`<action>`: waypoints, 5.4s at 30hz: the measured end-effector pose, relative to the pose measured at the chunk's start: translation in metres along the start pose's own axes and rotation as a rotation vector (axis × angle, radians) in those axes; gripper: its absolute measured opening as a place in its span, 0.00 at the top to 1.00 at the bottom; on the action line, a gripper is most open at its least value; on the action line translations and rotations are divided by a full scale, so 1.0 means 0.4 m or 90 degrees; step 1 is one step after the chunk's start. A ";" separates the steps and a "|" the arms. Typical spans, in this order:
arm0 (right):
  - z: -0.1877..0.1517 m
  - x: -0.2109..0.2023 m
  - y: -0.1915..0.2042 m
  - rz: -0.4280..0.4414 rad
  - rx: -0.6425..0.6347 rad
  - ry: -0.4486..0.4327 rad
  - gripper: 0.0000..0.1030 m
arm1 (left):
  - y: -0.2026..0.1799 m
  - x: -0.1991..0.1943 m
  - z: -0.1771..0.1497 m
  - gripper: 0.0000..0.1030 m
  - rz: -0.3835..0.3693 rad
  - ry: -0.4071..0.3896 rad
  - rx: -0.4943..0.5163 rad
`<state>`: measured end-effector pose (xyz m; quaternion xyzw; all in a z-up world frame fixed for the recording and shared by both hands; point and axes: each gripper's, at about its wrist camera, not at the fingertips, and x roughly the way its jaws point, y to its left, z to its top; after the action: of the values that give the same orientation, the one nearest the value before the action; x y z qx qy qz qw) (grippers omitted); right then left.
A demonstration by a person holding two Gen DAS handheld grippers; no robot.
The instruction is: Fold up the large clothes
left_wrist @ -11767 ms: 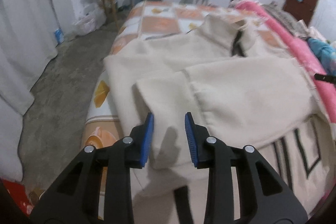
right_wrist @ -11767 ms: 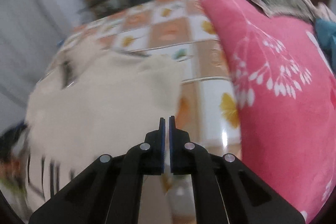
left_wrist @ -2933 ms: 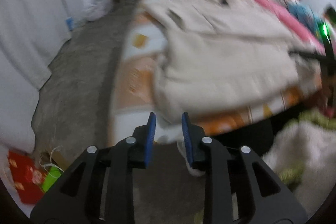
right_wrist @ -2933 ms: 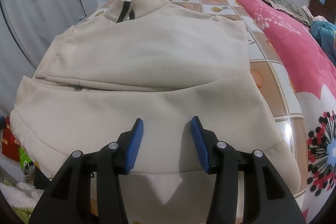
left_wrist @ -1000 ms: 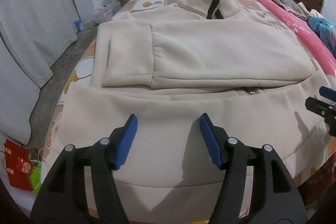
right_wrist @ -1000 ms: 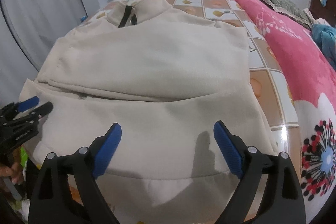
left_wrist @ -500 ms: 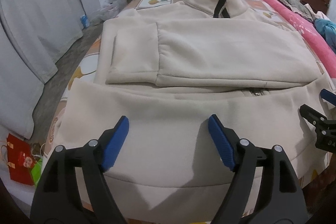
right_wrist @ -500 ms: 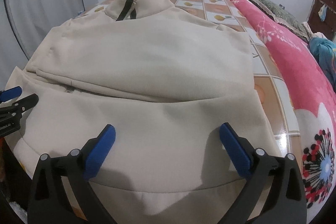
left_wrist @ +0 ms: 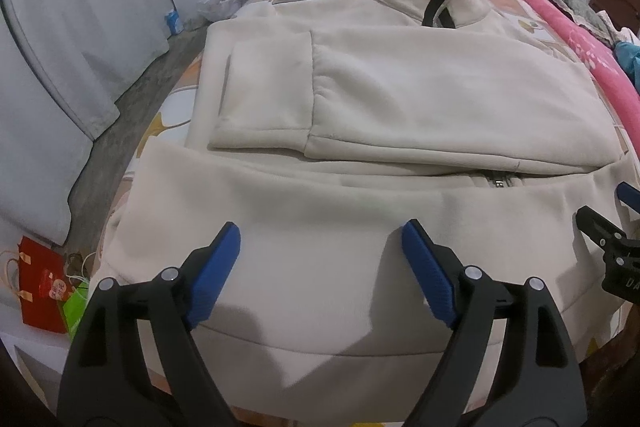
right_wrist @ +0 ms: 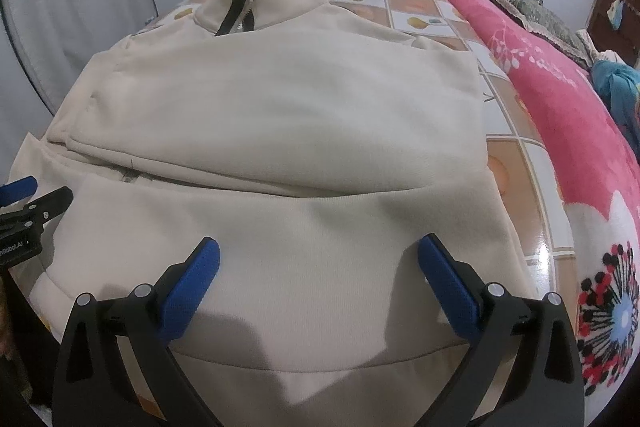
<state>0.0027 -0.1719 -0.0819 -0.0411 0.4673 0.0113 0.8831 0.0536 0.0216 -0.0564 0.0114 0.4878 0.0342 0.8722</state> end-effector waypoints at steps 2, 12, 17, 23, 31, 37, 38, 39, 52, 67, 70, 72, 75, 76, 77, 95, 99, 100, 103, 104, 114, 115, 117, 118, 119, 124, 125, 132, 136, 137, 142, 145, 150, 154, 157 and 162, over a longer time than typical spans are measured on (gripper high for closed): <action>0.003 0.002 -0.002 0.003 0.002 0.008 0.06 | 0.002 0.001 0.003 0.21 -0.001 0.006 0.001; 0.026 0.015 -0.006 -0.001 0.018 0.051 0.06 | 0.008 0.011 0.018 0.20 -0.012 0.031 0.006; 0.026 0.019 -0.009 -0.001 0.029 0.052 0.06 | 0.012 0.013 0.020 0.19 -0.022 0.031 0.018; 0.028 0.021 -0.006 -0.001 0.032 0.043 0.06 | 0.014 0.013 0.024 0.19 -0.018 0.031 0.019; 0.013 0.014 -0.006 -0.001 0.022 0.022 0.06 | 0.010 0.009 0.010 0.19 -0.013 0.023 0.005; 0.008 0.011 -0.011 0.006 0.014 0.016 0.06 | 0.008 0.009 0.013 0.19 -0.010 0.023 -0.001; 0.007 0.011 -0.011 0.006 0.013 0.015 0.06 | 0.007 0.009 0.013 0.19 -0.009 0.024 0.000; 0.007 0.011 -0.012 0.005 0.012 0.016 0.06 | 0.006 0.009 0.013 0.19 -0.009 0.025 0.001; 0.008 0.012 -0.012 0.010 0.009 0.014 0.06 | 0.002 0.014 0.029 0.19 -0.005 0.044 0.016; 0.006 0.013 -0.008 0.001 0.020 0.017 0.06 | 0.004 0.012 0.018 0.18 -0.018 0.019 0.038; 0.002 0.012 -0.008 -0.002 0.022 0.011 0.06 | 0.003 0.000 0.020 0.18 -0.030 0.015 0.060; 0.002 0.012 -0.008 -0.002 0.023 0.012 0.06 | 0.006 -0.027 0.019 0.18 -0.041 -0.001 0.074; 0.006 0.013 -0.010 -0.002 0.023 0.017 0.06 | 0.020 -0.089 0.020 0.18 -0.054 -0.038 0.087; 0.008 0.013 -0.010 -0.003 0.025 0.021 0.06 | 0.027 -0.113 0.022 0.18 -0.060 -0.051 0.088; 0.009 0.014 -0.010 -0.004 0.028 0.023 0.06 | 0.035 -0.129 0.026 0.18 -0.065 -0.060 0.089; 0.013 0.014 -0.017 0.011 0.015 0.059 0.06 | 0.048 -0.140 0.285 0.18 -0.080 -0.124 0.111; 0.023 0.019 -0.017 0.023 -0.006 0.081 0.06 | 0.013 -0.068 0.385 0.18 -0.073 -0.122 0.121; 0.025 0.020 -0.016 0.025 -0.012 0.087 0.06 | 0.006 -0.053 0.406 0.18 -0.075 -0.120 0.120; 0.040 0.026 -0.014 0.038 -0.039 0.119 0.06 | -0.027 -0.003 0.465 0.18 -0.071 -0.116 0.122; 0.043 0.028 -0.012 0.040 -0.045 0.129 0.06 | -0.040 0.014 0.484 0.18 -0.069 -0.116 0.124; 0.220 -0.023 -0.087 0.174 0.019 0.153 0.06 | -0.127 0.130 0.605 0.18 -0.038 -0.118 0.129; 0.259 -0.026 -0.095 0.190 0.025 0.137 0.06 | -0.129 0.136 0.611 0.18 -0.038 -0.118 0.129; 0.334 -0.018 -0.109 0.205 0.035 0.114 0.06 | -0.133 0.150 0.626 0.18 -0.036 -0.118 0.127; 0.359 -0.012 -0.110 0.204 0.035 0.108 0.06 | -0.137 0.159 0.634 0.18 -0.032 -0.118 0.124; 0.409 0.002 -0.112 0.195 0.029 0.094 0.06 | -0.139 0.165 0.639 0.18 -0.031 -0.118 0.125; 0.569 0.086 -0.111 0.199 0.022 0.061 0.06 | -0.146 0.186 0.657 0.18 -0.035 -0.117 0.122; 0.604 0.114 -0.107 0.203 0.023 0.058 0.06 | -0.149 0.190 0.662 0.18 -0.036 -0.118 0.122; 0.730 0.268 -0.085 0.238 0.056 0.092 0.06 | -0.152 0.207 0.676 0.18 -0.040 -0.119 0.117; 0.759 0.326 -0.072 0.259 0.079 0.120 0.13 | -0.159 0.216 0.681 0.18 -0.041 -0.117 0.118; 0.767 0.343 -0.068 0.263 0.084 0.126 0.17 | -0.159 0.219 0.681 0.18 -0.044 -0.115 0.117; 0.793 0.404 -0.043 0.243 0.068 0.160 0.43 | -0.154 0.241 0.709 0.18 -0.135 -0.098 0.091; 0.792 0.416 -0.030 0.225 0.047 0.174 0.62 | -0.149 0.274 0.729 0.33 -0.170 -0.075 0.076; 0.774 0.373 -0.018 0.219 0.006 0.158 0.84 | -0.134 0.338 0.737 0.84 -0.239 0.002 0.048; 0.750 0.303 -0.009 0.214 -0.040 0.125 0.87 | -0.125 0.279 0.716 0.91 -0.264 -0.027 0.065; 0.711 0.232 -0.013 0.212 -0.071 0.095 0.87 | -0.121 0.185 0.676 0.91 -0.275 -0.067 0.113; 0.592 0.135 -0.007 0.198 -0.141 0.062 0.88 | -0.116 0.065 0.571 0.92 -0.285 -0.091 0.190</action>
<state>0.2283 -0.1562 0.0062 -0.0660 0.5059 0.1969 0.8373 0.2637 -0.0200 0.0388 0.0342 0.4148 -0.2325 0.8790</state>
